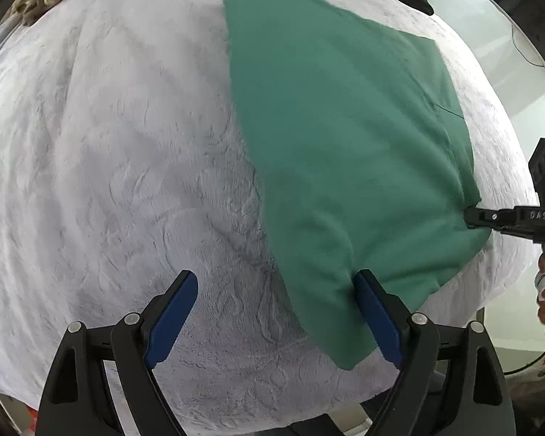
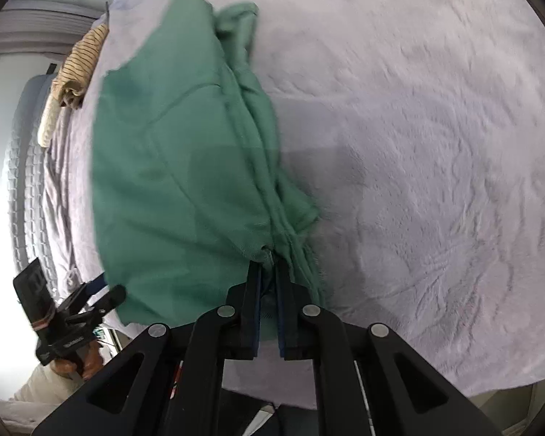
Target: Fold large clothes
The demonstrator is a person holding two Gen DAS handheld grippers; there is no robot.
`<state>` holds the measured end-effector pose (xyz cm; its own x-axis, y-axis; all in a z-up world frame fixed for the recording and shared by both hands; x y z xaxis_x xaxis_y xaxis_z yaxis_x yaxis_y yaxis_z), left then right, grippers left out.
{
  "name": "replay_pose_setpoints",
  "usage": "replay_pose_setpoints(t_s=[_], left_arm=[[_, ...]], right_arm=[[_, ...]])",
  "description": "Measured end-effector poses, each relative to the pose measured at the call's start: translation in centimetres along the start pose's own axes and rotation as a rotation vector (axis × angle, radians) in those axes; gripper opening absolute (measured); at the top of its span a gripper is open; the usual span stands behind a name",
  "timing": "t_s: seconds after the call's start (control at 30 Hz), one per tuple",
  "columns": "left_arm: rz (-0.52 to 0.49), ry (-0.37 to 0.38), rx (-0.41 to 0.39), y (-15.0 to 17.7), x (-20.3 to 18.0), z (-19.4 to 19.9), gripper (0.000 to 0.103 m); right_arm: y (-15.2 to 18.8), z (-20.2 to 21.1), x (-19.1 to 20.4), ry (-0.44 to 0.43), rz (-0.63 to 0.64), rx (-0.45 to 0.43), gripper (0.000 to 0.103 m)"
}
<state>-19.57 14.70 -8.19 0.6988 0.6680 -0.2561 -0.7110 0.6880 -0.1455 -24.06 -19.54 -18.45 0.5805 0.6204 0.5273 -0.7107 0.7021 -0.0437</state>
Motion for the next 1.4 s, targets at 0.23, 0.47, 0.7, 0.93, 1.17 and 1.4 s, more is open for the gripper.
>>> replay_pose_setpoints(t_s=[0.23, 0.47, 0.7, 0.93, 1.17, 1.4], left_arm=[[0.03, -0.036, 0.0, 0.8, 1.0, 0.6, 0.097], [0.059, -0.037, 0.035, 2.3, 2.8, 1.8, 0.097], [0.072, -0.036, 0.053, 3.2, 3.0, 1.7, 0.097], [0.086, -0.044, 0.07, 2.1, 3.0, 1.5, 0.097], [0.074, -0.063, 0.06, 1.7, 3.4, 0.5, 0.103], [0.056, -0.099, 0.06, 1.5, 3.2, 0.5, 0.103]], right_arm=[[0.8, 0.5, -0.2, 0.005, -0.038, -0.014, 0.007], [2.1, 1.3, -0.1, 0.048, -0.041, 0.012, 0.008], [2.0, 0.7, -0.5, 0.099, -0.022, 0.058, 0.008], [1.8, 0.7, 0.5, 0.123, 0.0, 0.091, 0.008], [1.8, -0.6, 0.0, 0.16, 0.022, 0.108, 0.014], [1.8, -0.4, 1.1, 0.183, 0.038, 0.124, 0.021]])
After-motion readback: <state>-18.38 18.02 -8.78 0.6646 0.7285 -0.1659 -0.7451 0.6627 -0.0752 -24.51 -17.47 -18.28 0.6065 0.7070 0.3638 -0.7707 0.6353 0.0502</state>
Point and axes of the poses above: each gripper's, at about its wrist camera, not at the fingertips, and z roughly against the way its jaws point, x to its left, y to its underside, the point moved 9 cm from there along -z, roughly the way its jaws point, and after that the axes turned 11 degrees about z, right-handed, at the moved point
